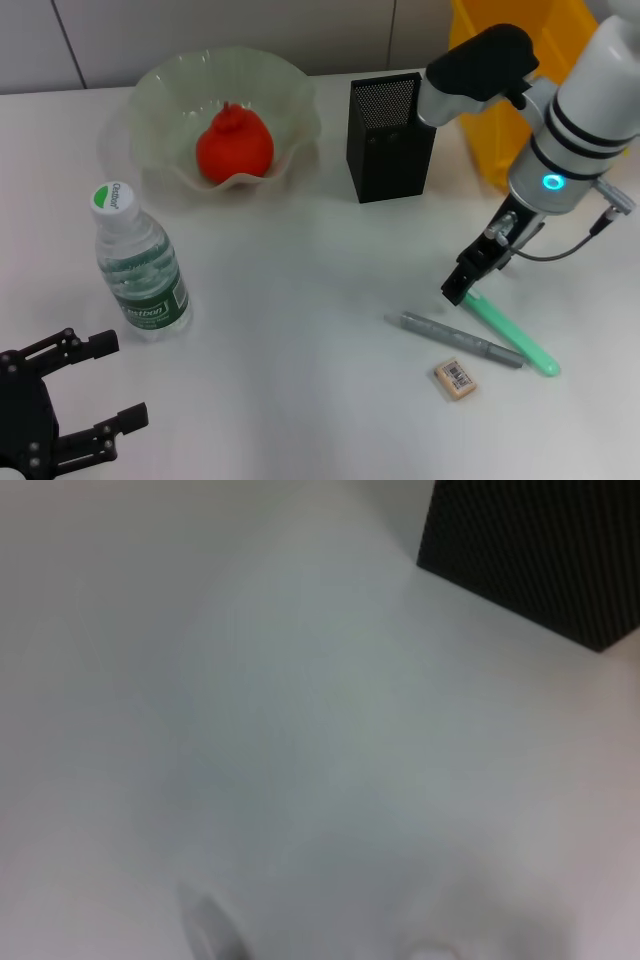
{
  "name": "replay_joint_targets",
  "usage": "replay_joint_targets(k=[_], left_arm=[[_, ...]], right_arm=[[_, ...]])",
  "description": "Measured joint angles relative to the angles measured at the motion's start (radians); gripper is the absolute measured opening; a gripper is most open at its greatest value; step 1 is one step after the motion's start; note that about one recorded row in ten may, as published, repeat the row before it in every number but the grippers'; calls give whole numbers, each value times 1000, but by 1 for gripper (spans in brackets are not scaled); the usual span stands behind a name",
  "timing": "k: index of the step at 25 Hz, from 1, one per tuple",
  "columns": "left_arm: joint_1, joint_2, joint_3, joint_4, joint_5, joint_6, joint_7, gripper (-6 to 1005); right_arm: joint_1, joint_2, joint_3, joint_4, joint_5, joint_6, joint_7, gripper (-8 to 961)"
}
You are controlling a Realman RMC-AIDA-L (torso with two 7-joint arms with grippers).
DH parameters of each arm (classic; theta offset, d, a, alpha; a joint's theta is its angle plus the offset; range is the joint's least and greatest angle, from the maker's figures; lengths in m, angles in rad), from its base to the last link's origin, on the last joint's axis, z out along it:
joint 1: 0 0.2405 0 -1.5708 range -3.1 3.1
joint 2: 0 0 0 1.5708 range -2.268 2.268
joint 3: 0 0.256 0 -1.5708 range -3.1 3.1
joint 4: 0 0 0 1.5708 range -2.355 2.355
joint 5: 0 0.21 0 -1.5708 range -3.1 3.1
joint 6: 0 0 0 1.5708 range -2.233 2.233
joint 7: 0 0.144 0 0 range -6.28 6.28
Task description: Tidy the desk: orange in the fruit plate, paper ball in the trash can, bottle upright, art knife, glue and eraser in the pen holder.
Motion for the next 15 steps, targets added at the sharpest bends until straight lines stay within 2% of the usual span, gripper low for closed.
replay_joint_targets(k=[8, 15], left_arm=[[4, 0, -1, 0, 0, -5, 1, 797], [2, 0, -2, 0, 0, -11, 1, 797]], right_arm=[[29, 1, -16, 51, 2, 9, 1, 813], [42, 1, -40, 62, 2, 11, 13, 717]])
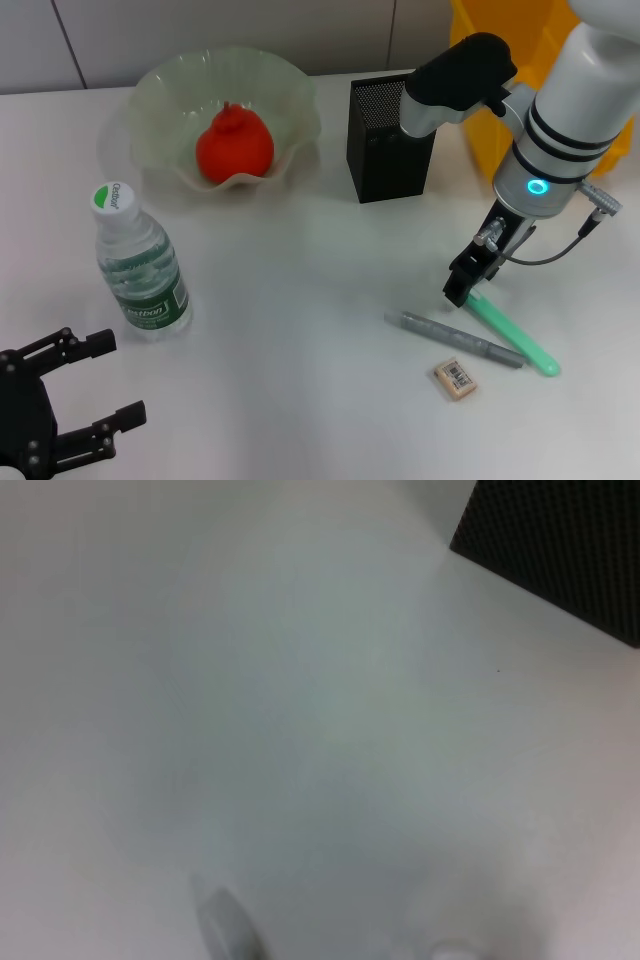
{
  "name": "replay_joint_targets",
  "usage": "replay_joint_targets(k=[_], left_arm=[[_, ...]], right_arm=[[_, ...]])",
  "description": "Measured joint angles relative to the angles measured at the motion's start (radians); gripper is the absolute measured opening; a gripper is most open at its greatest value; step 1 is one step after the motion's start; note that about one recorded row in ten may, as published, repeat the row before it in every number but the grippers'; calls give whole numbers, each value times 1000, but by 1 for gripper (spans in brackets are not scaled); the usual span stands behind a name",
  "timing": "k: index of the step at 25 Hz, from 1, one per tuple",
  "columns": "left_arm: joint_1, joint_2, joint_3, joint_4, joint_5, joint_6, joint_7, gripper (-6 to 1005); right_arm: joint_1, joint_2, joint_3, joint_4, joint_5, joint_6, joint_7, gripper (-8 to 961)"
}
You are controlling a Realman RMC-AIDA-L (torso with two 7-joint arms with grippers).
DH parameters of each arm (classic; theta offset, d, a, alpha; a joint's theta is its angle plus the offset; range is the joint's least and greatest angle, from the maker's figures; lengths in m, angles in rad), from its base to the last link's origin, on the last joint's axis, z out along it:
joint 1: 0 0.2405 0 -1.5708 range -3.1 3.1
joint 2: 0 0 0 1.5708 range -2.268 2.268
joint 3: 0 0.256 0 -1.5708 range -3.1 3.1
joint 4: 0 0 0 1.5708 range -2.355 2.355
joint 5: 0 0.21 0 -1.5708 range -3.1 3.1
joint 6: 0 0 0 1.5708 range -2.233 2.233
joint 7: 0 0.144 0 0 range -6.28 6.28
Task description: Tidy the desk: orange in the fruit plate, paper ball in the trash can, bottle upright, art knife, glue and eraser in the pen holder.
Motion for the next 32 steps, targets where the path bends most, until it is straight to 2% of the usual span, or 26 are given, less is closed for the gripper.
replay_joint_targets(k=[7, 23, 31, 32], left_arm=[[0, 0, 0, 0, 0, -1, 0, 797], [-1, -4, 0, -2, 0, -6, 0, 797], [1, -5, 0, -2, 0, -6, 0, 797], [1, -5, 0, -2, 0, -6, 0, 797]], right_arm=[[2, 0, 0, 11, 0, 10, 1, 473], [10, 2, -21, 49, 2, 37, -2, 376], [6, 0, -20, 22, 16, 28, -3, 175], [2, -1, -18, 6, 17, 21, -4, 175]])
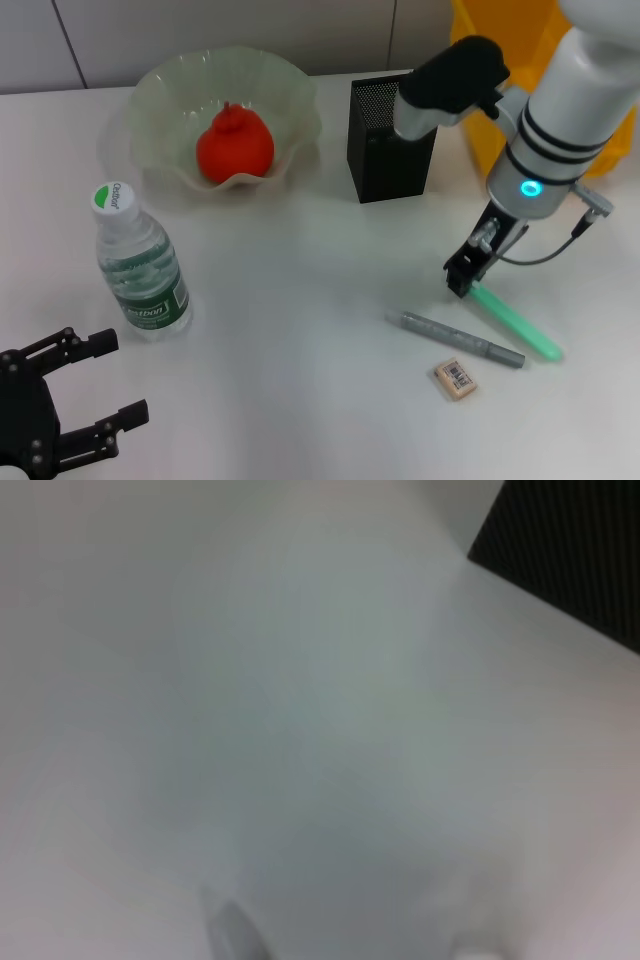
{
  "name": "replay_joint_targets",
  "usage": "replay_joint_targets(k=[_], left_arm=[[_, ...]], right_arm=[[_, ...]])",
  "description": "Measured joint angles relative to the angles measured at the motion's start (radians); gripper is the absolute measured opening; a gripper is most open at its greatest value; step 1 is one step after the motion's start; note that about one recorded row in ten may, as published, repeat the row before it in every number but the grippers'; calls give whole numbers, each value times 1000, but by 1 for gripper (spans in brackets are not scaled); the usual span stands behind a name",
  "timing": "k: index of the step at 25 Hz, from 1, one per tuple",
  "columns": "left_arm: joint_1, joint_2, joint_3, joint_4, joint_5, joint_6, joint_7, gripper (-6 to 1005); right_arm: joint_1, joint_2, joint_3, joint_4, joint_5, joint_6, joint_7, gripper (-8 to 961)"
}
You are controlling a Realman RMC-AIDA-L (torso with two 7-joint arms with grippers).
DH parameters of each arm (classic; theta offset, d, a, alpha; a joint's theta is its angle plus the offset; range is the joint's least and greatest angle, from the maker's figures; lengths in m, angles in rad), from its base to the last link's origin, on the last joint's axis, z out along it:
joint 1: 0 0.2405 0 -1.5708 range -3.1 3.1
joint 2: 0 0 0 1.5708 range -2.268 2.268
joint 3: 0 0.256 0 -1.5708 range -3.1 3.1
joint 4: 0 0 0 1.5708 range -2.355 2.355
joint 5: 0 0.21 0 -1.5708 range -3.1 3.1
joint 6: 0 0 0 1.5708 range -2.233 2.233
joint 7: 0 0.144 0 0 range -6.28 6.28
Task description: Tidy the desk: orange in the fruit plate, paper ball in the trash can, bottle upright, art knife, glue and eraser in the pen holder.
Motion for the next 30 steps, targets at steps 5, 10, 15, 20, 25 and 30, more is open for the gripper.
replay_joint_targets(k=[5, 10, 15, 20, 25, 30], left_arm=[[-2, 1, -1, 0, -1, 0, 0, 797], [-7, -2, -11, 0, -1, 0, 0, 797], [-8, -6, -12, 0, 0, -2, 0, 797], [-5, -7, -12, -1, -2, -4, 0, 797], [-5, -8, -13, -2, -4, -5, 0, 797], [-9, -8, -14, -12, -4, -16, 0, 797]], right_arm=[[-43, -7, 33, -194, 0, -77, -9, 175], [-82, -7, 117, -461, 2, -120, -43, 175], [-129, -6, 136, -631, 68, -44, -78, 175], [-184, -5, 146, -692, 212, 101, -162, 175], [-248, -5, 145, -682, 370, 259, -332, 175], [-308, -4, 139, -619, 509, 397, -491, 176]])
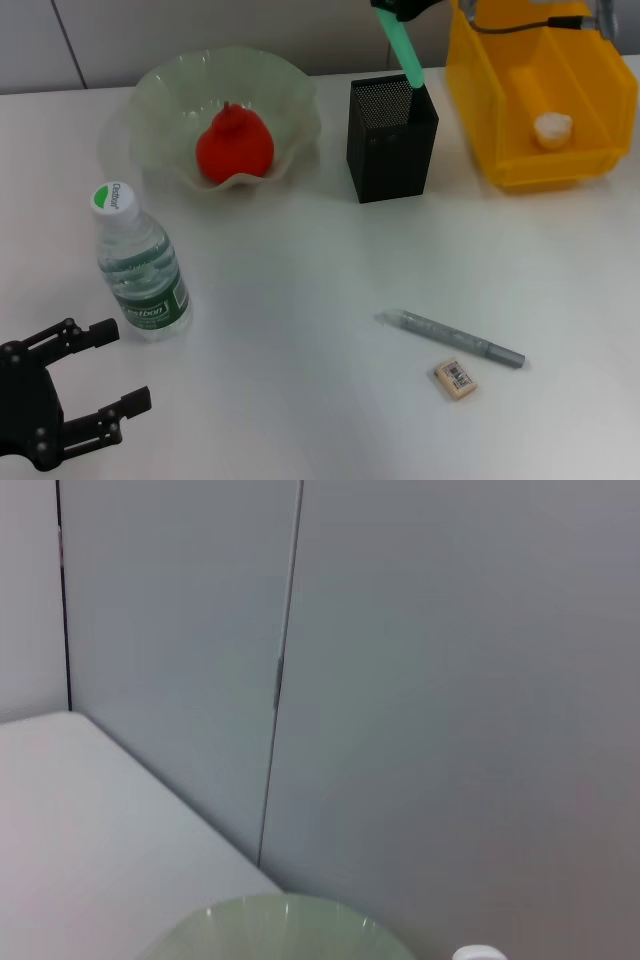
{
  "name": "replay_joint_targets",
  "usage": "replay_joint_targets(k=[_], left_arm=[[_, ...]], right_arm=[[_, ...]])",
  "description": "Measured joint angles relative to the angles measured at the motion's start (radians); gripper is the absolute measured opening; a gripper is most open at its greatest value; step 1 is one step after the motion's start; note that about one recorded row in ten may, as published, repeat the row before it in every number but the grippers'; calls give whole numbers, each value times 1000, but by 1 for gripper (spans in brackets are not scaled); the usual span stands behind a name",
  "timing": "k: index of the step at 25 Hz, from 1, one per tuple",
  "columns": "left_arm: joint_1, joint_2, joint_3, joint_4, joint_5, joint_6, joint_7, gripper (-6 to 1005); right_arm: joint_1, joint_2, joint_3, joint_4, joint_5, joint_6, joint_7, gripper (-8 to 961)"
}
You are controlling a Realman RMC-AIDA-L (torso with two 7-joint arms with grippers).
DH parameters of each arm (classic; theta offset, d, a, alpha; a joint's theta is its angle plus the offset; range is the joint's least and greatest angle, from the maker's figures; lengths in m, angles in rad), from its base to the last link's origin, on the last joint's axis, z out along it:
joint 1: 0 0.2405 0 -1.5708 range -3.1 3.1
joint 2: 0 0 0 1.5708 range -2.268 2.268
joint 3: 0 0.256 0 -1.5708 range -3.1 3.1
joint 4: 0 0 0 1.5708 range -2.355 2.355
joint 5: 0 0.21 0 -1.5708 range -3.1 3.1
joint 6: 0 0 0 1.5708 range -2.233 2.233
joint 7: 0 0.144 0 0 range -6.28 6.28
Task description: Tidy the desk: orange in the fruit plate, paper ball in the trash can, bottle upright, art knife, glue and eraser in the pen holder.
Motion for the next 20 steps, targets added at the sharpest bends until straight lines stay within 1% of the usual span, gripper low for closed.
replay_joint_targets(k=[3, 7, 8, 10, 15, 20], left_arm=[[-1, 0, 0, -1, -1, -2, 0, 797], [-2, 0, 0, -1, -1, -2, 0, 797], [-5, 0, 0, -1, -1, -3, 0, 797], [-5, 0, 0, -1, -1, -3, 0, 797], [-11, 0, 0, -2, -2, -10, 0, 797], [-13, -1, 0, -8, -2, -12, -1, 798]], right_arm=[[-8, -2, 10, 62, 38, 38, -59, 176], [-9, -1, 6, 110, 41, 76, -103, 176], [-10, 0, -1, 145, 48, 110, -131, 176], [-10, 1, -3, 163, 59, 125, -148, 176], [-11, 1, 2, 239, 166, 165, -257, 176], [2, -1, -3, 287, 188, 201, -295, 176]])
